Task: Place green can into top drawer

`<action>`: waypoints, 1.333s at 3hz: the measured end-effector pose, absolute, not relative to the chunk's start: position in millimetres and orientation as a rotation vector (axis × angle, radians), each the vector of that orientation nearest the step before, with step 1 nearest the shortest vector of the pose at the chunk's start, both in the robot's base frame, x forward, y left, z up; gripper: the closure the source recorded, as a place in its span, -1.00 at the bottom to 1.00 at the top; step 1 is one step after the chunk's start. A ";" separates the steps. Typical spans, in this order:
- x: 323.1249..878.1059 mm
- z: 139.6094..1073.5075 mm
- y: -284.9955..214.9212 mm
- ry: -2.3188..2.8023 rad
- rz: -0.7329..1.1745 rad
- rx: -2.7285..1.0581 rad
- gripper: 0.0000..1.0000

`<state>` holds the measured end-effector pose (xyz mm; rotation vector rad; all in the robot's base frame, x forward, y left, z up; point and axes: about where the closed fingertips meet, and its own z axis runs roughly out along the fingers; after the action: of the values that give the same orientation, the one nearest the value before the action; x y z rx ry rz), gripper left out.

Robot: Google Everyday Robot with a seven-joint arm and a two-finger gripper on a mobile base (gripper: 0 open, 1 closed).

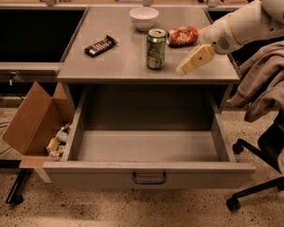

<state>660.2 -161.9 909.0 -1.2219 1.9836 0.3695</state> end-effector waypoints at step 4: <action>742.5 892.8 -108.6 1.823 0.577 -1.138 -1.00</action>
Offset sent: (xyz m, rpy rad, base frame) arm 0.0835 0.0355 -0.0057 0.2239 -0.0409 0.0183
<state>742.5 -108.6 892.8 -1.1382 1.8233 0.5775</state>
